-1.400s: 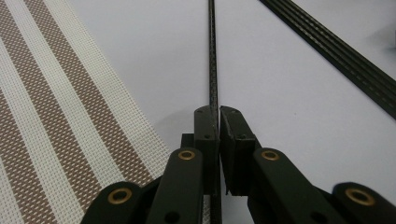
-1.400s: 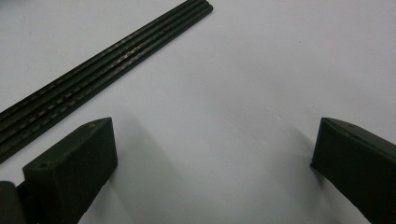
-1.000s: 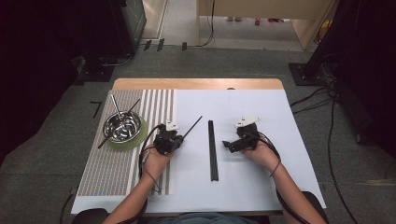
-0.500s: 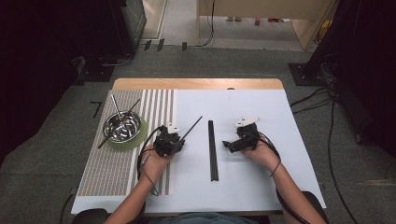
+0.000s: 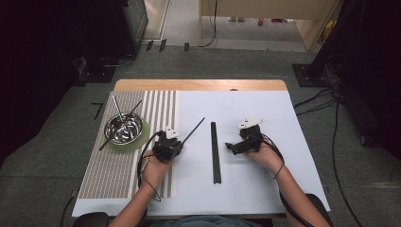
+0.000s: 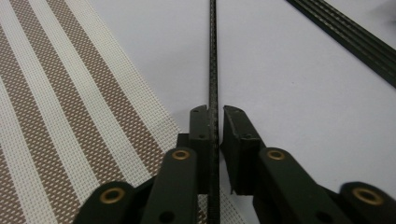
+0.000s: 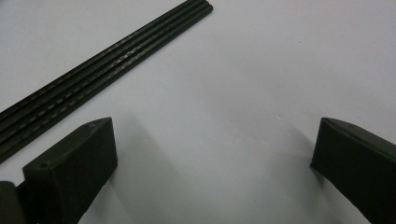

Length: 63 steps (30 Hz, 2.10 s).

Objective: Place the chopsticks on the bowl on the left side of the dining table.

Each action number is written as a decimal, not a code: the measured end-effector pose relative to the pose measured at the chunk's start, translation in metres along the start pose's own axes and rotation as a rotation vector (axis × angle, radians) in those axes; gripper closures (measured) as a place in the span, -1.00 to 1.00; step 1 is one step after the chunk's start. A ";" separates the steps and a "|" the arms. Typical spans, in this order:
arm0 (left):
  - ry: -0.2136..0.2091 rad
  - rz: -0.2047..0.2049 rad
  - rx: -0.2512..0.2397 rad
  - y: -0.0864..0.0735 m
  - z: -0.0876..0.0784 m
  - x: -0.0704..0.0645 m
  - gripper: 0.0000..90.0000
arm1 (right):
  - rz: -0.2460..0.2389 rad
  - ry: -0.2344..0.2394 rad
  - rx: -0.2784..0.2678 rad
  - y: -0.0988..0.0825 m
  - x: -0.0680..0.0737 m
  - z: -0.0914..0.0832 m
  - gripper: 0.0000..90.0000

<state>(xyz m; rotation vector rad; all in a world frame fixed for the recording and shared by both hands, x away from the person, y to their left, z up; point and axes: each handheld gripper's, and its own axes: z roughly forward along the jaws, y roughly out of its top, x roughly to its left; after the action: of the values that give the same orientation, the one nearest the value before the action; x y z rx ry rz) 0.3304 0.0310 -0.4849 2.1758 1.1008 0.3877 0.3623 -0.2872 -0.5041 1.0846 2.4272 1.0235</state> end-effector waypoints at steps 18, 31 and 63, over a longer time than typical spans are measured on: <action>-0.060 -0.033 0.008 0.013 -0.004 0.018 0.94 | -0.003 0.002 -0.001 0.000 0.000 0.000 -1.00; -0.092 -0.033 -0.010 0.021 -0.015 0.027 0.94 | -0.003 0.001 -0.001 0.000 0.000 0.000 -1.00; -0.049 -0.046 -0.054 0.029 -0.055 0.067 0.94 | -0.002 0.001 0.001 0.000 0.000 0.000 -1.00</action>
<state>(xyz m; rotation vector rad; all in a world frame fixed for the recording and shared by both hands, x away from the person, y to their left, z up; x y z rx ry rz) 0.3592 0.0951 -0.4272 2.0981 1.0993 0.3381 0.3627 -0.2874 -0.5041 1.0814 2.4296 1.0232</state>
